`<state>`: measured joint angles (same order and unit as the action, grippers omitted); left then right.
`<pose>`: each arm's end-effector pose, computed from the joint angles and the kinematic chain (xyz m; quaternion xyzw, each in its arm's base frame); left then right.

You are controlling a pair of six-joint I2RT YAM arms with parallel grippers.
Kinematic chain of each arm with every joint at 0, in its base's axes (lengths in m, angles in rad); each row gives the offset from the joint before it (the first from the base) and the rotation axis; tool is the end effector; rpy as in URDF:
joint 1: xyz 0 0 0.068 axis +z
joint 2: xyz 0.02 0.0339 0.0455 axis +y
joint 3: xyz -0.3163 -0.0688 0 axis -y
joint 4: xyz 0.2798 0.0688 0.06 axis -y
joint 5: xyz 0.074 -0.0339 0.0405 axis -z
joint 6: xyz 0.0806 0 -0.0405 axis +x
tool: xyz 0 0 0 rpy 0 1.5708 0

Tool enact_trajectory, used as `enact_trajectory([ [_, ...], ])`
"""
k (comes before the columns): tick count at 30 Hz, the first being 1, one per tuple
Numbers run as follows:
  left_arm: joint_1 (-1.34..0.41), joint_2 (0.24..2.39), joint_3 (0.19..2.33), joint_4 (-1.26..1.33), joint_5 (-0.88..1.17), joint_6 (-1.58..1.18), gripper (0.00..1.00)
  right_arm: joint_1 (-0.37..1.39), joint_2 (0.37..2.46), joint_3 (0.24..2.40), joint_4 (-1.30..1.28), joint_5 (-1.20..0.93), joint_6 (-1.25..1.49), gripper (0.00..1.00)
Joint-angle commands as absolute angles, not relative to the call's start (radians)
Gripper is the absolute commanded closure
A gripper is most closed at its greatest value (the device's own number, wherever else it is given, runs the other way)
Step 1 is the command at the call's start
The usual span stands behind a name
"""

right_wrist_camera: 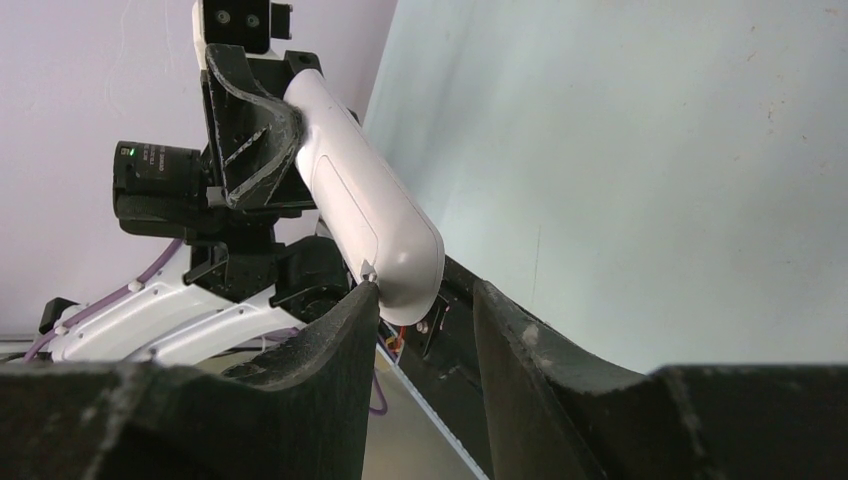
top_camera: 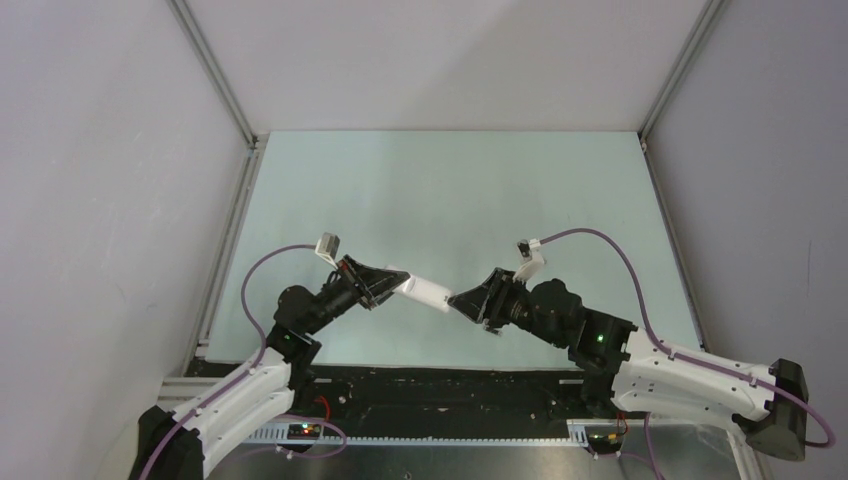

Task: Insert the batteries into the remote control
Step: Adjust the remote control.

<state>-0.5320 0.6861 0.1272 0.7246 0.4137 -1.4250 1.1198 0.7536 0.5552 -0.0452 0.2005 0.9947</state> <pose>0.1474 -0.1243 0.2408 -0.1317 0.6381 -0.6938 0.3069 0.1121 0.1946 0.2967 0.0125 0.7861 0.4951 0.3698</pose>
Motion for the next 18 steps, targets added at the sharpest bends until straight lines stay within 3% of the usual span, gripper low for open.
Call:
enact_trajectory([
  [1, -0.535, 0.681, 0.155, 0.782, 0.407, -1.436, 1.0, 1.117, 0.758, 0.558, -0.01, 0.211, 1.002, 0.56],
  [18, -0.534, 0.673, 0.149, 0.787, 0.408, -1.441, 1.0, 1.111, 0.762, 0.558, 0.014, 0.24, 1.023, 0.56],
])
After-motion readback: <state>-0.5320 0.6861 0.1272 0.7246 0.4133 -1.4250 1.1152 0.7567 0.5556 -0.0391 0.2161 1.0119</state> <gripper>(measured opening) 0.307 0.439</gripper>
